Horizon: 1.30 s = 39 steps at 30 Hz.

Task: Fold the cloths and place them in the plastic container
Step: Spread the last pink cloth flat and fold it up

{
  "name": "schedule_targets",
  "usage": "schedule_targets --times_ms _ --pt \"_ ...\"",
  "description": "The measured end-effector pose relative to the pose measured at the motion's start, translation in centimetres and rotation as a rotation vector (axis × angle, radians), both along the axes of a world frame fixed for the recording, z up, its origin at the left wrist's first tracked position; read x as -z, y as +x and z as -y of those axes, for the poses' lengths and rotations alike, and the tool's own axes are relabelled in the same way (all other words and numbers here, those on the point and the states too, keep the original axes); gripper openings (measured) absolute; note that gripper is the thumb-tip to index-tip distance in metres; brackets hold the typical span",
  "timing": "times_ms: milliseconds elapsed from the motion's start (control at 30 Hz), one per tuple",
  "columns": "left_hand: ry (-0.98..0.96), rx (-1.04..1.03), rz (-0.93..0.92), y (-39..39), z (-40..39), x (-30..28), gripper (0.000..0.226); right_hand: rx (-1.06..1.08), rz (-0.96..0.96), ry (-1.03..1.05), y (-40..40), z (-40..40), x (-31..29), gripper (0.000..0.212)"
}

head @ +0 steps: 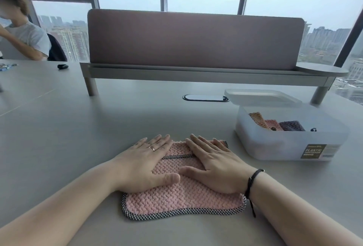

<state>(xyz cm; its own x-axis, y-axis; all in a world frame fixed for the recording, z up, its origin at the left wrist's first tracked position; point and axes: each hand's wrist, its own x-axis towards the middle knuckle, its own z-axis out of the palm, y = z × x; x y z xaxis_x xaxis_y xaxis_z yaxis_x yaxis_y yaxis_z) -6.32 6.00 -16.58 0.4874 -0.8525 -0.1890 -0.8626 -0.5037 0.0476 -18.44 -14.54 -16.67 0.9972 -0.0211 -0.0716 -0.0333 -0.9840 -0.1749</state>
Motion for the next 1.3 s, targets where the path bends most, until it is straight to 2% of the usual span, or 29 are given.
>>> schedule_targets --times_ms 100,167,233,300,367,467,533,633,700,800,867,1000,1100,1133,1233,1300 --pt "-0.017 0.007 0.009 0.5 0.3 0.1 0.106 0.025 0.072 0.058 -0.5 -0.1 -0.2 0.088" --pt "-0.037 0.016 0.007 0.6 0.4 0.1 0.104 0.004 0.19 0.071 -0.7 -0.2 -0.7 0.083" --pt "-0.094 0.023 -0.017 0.6 0.4 0.0 0.102 -0.024 0.38 0.066 -1.3 -0.5 -1.6 0.067" --pt "-0.173 0.018 -0.014 0.7 0.2 -0.1 0.102 -0.098 0.455 0.112 -2.1 -1.2 -2.7 0.047" --pt "-0.249 0.003 0.031 1.1 0.0 -0.2 0.101 -0.205 0.363 0.171 -2.9 -1.9 -3.2 0.039" --pt "-0.355 -0.037 0.088 1.7 -0.2 0.0 0.097 -0.276 0.183 0.164 -3.2 -2.8 -2.8 0.039" --pt "-0.443 -0.055 0.115 1.8 -0.2 0.1 0.091 -0.273 0.162 0.158 -2.9 -3.0 -2.3 0.039" --pt "-0.662 -0.031 0.12 1.4 -0.4 -0.3 0.061 -0.285 0.181 0.189 -2.8 -2.7 -2.0 0.026" --pt "-0.758 0.059 0.055 0.7 -0.6 -0.7 0.039 -0.302 0.188 0.194 -2.8 -2.8 -1.9 0.018" --pt "-0.682 0.161 -0.183 -0.6 -0.9 -1.3 0.049 -0.276 0.216 0.242 -2.7 -3.0 -1.8 0.009" --pt "-0.567 0.189 -0.239 -1.5 -1.0 -1.7 0.049 -0.209 0.245 0.304 -2.5 -3.0 -1.7 0.01" --pt "-0.448 0.159 -0.166 -2.9 -0.6 -2.0 0.041 -0.052 0.287 0.457 -1.9 -2.6 -1.4 0.017" --pt "-0.49 0.107 -0.132 -2.9 -0.7 -2.1 0.042 0.001 0.316 0.546 -1.7 -2.3 -1.3 0.014" --pt "-0.523 0.093 -0.145 -2.7 -0.8 -2.1 0.041 -0.002 0.302 0.559 -1.7 -2.2 -1.4 0.019" --pt "-0.682 0.034 -0.25 -1.8 -1.0 -2.1 0.029 -0.054 0.246 0.43 -2.1 -2.1 -1.5 0.043" --pt "-0.777 -0.024 -0.213 -1.0 -1.1 -1.6 0.02 -0.065 0.286 0.331 -2.2 -2.0 -1.7 0.043"
